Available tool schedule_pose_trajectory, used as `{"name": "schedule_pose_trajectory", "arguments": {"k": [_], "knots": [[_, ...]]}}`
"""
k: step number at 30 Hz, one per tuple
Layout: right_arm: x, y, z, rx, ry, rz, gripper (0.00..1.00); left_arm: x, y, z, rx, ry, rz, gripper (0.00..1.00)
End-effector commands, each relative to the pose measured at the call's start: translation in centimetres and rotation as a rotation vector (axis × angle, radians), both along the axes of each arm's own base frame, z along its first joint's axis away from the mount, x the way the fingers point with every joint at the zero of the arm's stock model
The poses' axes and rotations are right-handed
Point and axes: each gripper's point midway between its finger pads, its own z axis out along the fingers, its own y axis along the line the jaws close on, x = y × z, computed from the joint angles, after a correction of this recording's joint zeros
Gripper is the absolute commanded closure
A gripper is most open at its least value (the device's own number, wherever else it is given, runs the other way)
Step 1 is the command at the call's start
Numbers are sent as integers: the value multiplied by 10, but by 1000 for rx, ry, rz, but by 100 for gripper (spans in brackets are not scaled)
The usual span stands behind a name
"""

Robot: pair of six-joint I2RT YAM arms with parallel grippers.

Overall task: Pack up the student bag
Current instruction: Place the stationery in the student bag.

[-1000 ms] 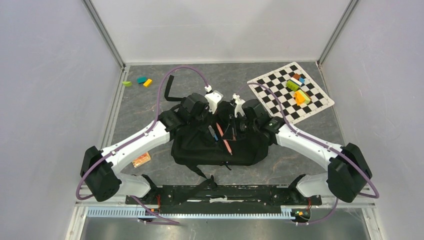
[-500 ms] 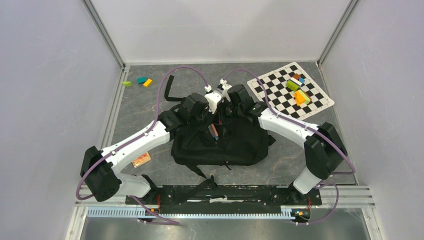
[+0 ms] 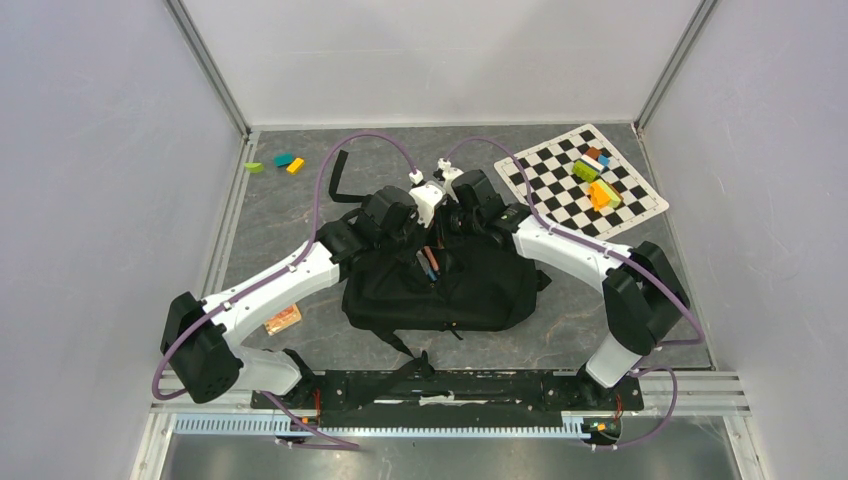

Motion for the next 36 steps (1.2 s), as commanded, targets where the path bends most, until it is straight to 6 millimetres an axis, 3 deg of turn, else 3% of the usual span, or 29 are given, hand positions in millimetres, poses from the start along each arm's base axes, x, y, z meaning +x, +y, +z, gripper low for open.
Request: {"name": "schedule_pose_trajectory", "arguments": {"k": [1,2,5,10,19,22,24,27,33,36], "knots": [[10,-1,6,-1,-57,-20,100,1,-16,30,-107,-61,-36,98],[10,-1,6,-1,-56,-21,99,2,-16,30,-106,-61,-36,98],[10,0,5,-3,-53,-23,81,2,-16,30,-105,-60,-35,98],[12,-2,8,-6,-65,-28,63,2,-16,29,-105,-60,-33,98],[3,-10,17,-1,-80,-28,51,6,-10,34,-131,-108,14,96],[-4,-23,20,-16,-105,-35,42,9,-1,47,-181,-190,54,56],[-9,-35,22,-37,-128,-49,37,12,8,54,-190,-243,85,39],[-16,-54,24,-75,-168,-72,28,16,21,62,-189,-302,130,1],[-23,-79,31,-122,-225,-68,18,24,46,76,-174,-396,229,0],[-23,-92,37,-152,-259,-83,15,26,71,84,-190,-401,338,0]]}}
